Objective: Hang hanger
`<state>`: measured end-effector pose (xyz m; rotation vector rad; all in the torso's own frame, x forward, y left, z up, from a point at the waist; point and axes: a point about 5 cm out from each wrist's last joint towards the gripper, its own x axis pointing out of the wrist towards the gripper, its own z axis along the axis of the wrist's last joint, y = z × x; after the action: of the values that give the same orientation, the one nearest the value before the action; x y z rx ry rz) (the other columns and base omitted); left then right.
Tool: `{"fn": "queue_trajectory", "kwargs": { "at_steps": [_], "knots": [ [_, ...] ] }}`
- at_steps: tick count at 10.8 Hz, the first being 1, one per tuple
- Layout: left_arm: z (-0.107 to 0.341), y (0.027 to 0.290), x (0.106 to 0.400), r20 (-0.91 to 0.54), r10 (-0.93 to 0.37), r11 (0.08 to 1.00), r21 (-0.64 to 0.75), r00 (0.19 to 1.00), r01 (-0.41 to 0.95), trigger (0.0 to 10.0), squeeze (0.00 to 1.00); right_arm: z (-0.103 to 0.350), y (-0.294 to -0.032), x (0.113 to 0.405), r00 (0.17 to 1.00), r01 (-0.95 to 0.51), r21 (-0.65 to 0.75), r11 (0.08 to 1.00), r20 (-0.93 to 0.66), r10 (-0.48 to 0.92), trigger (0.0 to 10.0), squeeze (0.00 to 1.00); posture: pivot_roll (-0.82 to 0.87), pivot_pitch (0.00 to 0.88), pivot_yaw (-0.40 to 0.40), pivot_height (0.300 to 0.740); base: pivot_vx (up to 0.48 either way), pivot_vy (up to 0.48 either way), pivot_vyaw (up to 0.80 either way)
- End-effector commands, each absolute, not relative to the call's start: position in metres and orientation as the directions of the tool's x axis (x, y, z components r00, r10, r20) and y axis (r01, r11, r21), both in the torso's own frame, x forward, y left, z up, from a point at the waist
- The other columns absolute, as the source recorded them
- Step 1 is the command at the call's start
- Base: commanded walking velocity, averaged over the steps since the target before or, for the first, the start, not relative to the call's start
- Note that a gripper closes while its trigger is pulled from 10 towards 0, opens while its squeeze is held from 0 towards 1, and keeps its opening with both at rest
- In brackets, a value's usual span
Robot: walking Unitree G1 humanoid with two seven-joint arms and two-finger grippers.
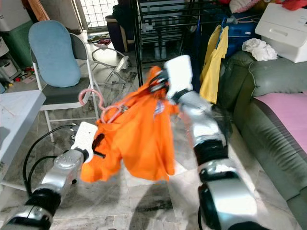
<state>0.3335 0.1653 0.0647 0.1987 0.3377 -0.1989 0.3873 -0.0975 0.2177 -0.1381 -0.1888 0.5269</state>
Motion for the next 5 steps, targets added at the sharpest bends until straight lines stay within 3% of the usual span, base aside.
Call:
{"fn": "queue_trajectory", "kwargs": {
  "at_steps": [1,3,5],
  "knots": [
    [0.068,0.175,0.337,-0.348,-0.095,0.978,0.142,0.933,0.152,0.0,0.0,0.221,-0.092,0.383,0.827,-0.51,-0.219,0.832,0.142,0.544,0.0,0.0,-0.05,0.0,0.076,0.74,0.0,0.0,0.0],
    [0.076,0.181,0.342,-0.326,-0.032,0.992,0.103,0.945,0.069,0.0,0.0,0.2,-0.087,0.376,0.819,-0.549,-0.211,0.809,0.057,0.571,0.0,0.0,-0.05,0.0,0.077,0.74,0.0,0.0,0.0],
    [0.082,0.177,0.346,-0.305,-0.024,0.997,0.064,0.952,0.046,0.0,0.0,0.155,-0.055,0.345,0.66,-0.749,-0.202,0.631,-0.144,0.737,0.0,0.0,-0.05,0.0,0.075,0.74,0.0,0.0,0.0]
  ]
}}
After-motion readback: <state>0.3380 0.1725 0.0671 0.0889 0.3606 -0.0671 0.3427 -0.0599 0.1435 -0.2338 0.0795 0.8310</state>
